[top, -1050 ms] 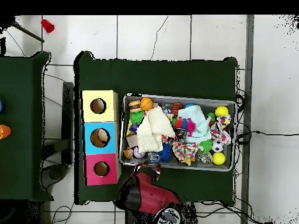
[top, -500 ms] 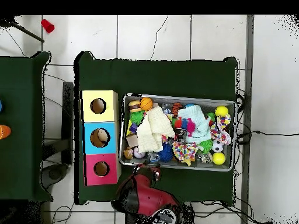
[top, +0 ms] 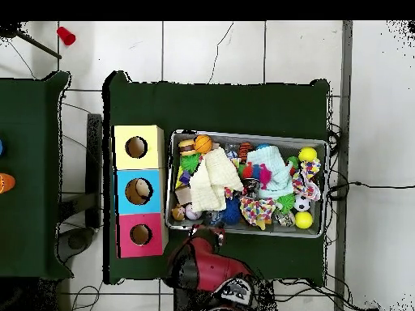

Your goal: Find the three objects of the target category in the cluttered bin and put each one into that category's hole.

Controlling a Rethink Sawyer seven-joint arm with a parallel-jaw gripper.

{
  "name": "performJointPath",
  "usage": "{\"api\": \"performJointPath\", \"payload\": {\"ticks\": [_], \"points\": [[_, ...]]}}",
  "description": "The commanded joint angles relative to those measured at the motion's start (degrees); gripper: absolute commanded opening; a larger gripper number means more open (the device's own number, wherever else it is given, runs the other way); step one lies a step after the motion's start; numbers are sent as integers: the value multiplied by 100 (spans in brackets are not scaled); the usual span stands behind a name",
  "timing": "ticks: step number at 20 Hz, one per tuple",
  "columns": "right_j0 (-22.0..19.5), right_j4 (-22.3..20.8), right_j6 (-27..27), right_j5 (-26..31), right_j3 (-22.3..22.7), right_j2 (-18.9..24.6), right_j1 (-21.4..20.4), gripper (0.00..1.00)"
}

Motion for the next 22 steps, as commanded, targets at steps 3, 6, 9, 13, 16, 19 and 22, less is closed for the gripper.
{"api": "performJointPath", "payload": {"ticks": [3, 6, 9, 13, 16, 19, 22], "points": [[-585, -396, 783, -103, -953, 949, 991, 100], [-570, -387, 819, 1, -935, 960, 974, 0], [-512, -304, 884, 17, -874, 933, 943, 0], [-382, -184, 948, 16, -802, 871, 912, 0], [-301, 57, 1197, 72, -558, 837, 719, 0], [61, 264, 1246, 419, -123, 528, 66, 0], [191, 369, 1195, 1065, 157, 442, -698, 0]]}}
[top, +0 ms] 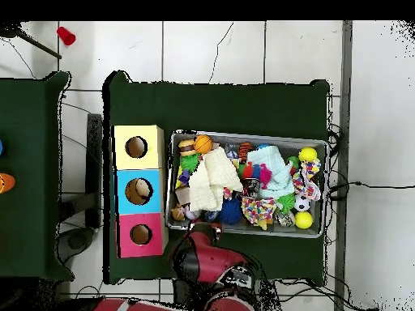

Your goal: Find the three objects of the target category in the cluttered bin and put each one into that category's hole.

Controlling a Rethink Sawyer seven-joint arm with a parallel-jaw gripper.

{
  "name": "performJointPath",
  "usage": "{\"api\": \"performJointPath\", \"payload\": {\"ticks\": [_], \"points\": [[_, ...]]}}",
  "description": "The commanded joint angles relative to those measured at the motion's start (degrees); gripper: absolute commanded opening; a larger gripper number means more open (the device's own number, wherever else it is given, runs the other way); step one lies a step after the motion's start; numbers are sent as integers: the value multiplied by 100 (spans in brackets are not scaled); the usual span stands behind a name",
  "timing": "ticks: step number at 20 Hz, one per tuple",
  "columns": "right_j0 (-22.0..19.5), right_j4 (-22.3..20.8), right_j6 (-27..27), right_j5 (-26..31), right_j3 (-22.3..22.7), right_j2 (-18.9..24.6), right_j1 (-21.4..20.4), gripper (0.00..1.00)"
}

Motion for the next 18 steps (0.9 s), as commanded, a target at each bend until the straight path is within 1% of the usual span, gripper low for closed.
{"api": "performJointPath", "payload": {"ticks": [1, 4, 7, 9, 12, 14, 18], "points": [[370, 502, 1158, 1267, 354, 142, -1069, 0], [630, 607, 1030, 1754, 299, -108, -1420, 0], [813, 671, 1013, 2154, 209, -250, -1578, 0], [852, 671, 1037, 2368, 170, -246, -1649, 0], [899, 704, 1148, 2529, 164, -161, -1764, 0], [1025, 810, 1232, 2781, 31, -209, -1843, 0], [1145, 1008, 1376, 3084, -62, -192, -2037, 0]]}}
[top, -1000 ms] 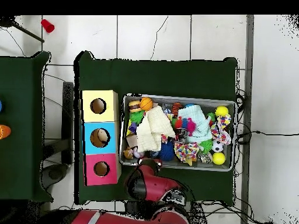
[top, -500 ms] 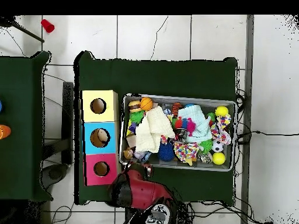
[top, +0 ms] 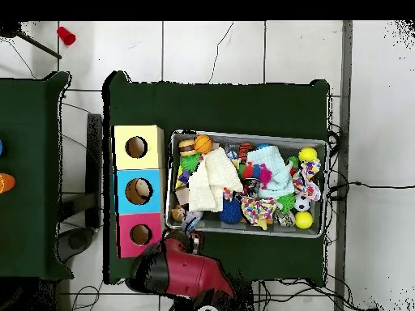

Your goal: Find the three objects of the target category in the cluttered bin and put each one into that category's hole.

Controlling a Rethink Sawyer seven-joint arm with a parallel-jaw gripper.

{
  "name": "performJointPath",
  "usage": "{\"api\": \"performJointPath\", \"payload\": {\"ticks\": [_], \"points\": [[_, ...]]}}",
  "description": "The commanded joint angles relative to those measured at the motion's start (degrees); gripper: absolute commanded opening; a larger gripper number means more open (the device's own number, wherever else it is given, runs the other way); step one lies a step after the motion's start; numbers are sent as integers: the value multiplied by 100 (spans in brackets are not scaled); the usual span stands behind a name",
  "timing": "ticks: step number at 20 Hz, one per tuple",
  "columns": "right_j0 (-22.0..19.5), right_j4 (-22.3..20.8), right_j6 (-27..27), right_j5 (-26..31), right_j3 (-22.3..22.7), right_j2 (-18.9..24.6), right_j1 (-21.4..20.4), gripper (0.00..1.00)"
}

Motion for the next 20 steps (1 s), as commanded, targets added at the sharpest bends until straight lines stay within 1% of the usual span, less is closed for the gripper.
{"api": "performJointPath", "payload": {"ticks": [1, 6, 7, 8, 12, 14, 18, 20], "points": [[116, 560, 1414, 802, -325, 191, -411, 0], [228, 921, 1566, 1184, -302, 496, -773, 0], [278, 982, 1587, 1265, -310, 503, -840, 0], [357, 1045, 1629, 1423, -365, 464, -868, 0], [798, 1148, 1795, 1948, -717, 21, -852, 0], [874, 1202, 1825, 2134, -845, -53, -830, 0], [1110, 1357, 2040, 2247, -989, -170, -749, 0], [1192, 1434, 2147, 2307, -1133, -227, -696, 0]]}}
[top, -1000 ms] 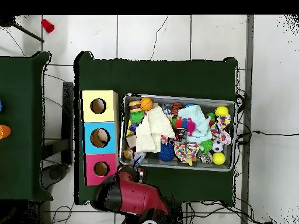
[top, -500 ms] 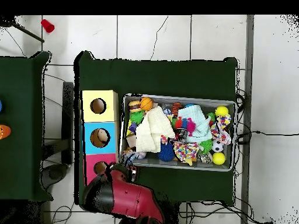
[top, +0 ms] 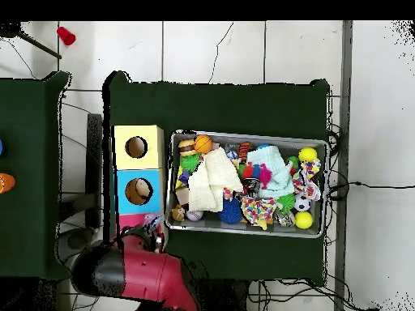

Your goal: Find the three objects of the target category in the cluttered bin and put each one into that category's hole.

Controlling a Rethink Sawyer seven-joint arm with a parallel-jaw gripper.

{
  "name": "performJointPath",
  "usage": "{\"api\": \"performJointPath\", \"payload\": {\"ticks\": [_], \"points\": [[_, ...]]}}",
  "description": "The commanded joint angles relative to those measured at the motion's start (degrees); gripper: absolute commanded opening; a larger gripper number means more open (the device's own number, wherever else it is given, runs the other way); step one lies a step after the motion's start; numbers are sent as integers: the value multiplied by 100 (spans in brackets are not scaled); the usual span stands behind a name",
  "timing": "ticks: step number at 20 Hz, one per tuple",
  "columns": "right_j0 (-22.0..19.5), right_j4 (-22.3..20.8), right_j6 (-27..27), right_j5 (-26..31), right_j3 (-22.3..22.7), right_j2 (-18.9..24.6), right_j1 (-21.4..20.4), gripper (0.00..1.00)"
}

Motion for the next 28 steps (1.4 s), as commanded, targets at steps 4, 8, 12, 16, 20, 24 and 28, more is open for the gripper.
{"api": "performJointPath", "payload": {"ticks": [4, 8, 12, 16, 20, 24, 28], "points": [[277, 619, 2116, 611, -869, -75, 269, 0], [377, 757, 2293, 462, -1060, -79, 559, 0], [442, 860, 2413, 282, -1194, -45, 839, 0], [556, 946, 2594, 124, -1343, -58, 1130, 0], [738, 982, 2793, 141, -1483, -182, 1439, 0], [930, 1057, 3007, 230, -1465, -263, 1539, 0], [1170, 1050, 3230, 690, -1530, -497, 1609, 0]]}}
